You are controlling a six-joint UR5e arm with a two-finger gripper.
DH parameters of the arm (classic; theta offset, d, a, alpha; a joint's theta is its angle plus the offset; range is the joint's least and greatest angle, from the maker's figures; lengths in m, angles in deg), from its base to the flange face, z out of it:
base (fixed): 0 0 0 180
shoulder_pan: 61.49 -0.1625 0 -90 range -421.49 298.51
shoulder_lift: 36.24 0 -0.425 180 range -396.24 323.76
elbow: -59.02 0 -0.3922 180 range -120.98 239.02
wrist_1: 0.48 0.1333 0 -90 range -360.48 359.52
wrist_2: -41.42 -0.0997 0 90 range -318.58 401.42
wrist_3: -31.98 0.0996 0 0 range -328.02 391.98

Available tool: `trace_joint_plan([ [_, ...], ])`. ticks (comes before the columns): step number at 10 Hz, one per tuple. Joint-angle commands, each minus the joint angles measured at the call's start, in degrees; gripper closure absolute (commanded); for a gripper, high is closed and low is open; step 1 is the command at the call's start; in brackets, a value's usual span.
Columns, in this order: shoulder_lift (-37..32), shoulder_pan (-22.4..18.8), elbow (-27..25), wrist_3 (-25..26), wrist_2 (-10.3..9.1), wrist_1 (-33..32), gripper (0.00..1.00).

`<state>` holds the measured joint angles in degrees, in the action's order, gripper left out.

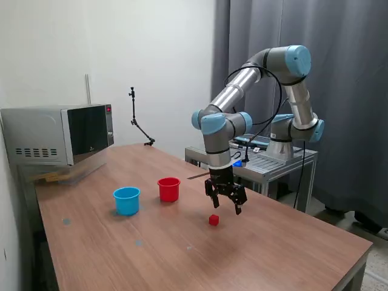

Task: Place red objects in the red bin, and blue objects in the blue bin.

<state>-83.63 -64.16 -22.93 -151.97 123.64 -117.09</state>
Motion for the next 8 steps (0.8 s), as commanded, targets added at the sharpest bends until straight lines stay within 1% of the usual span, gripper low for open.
trace_joint_plan([
  [1, 0.1, 1.16, -0.06, -4.39, -0.04, -0.02, 0.0],
  [4, 0.19, 2.57, 0.21, -7.91, 0.05, -0.1, 0.0],
  [5, 0.88, 2.49, 0.38, -9.23, 0.48, -0.1, 0.0],
  [6, 1.24, 2.58, 0.3, -9.5, 0.75, -0.54, 0.0],
  [8, 2.82, 2.49, 0.3, -9.42, 0.84, -3.78, 0.0],
])
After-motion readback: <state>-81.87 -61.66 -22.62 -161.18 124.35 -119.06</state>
